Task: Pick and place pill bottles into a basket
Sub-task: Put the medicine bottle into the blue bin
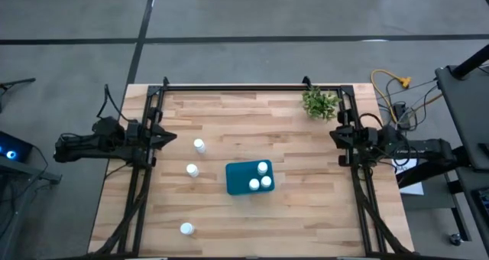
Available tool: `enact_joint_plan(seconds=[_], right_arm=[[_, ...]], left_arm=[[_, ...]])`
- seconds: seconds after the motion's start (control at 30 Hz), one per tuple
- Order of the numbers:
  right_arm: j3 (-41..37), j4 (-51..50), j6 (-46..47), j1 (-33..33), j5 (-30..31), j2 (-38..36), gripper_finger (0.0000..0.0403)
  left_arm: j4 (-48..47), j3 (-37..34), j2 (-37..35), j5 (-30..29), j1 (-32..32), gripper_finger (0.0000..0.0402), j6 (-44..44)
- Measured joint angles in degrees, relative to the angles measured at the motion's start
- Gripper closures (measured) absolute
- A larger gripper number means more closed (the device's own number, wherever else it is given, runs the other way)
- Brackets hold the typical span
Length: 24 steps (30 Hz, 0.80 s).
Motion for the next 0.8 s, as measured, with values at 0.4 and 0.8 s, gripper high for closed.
enact_joint_plan(seconds=[0.4,0.8], right_arm=[[-0.2,-15.4,1.1,0.0,4.5,-6.1,0.0394],[-0.2,-21.3,1.2,0.0,4.8,-7.2,0.0394]], left_arm=[[-0.3,0.0,-0.2,0.4,0.0,0.0402,-0.3],[-2.1,0.0,3.3,1.7,0.0,0.0402,-0.4]])
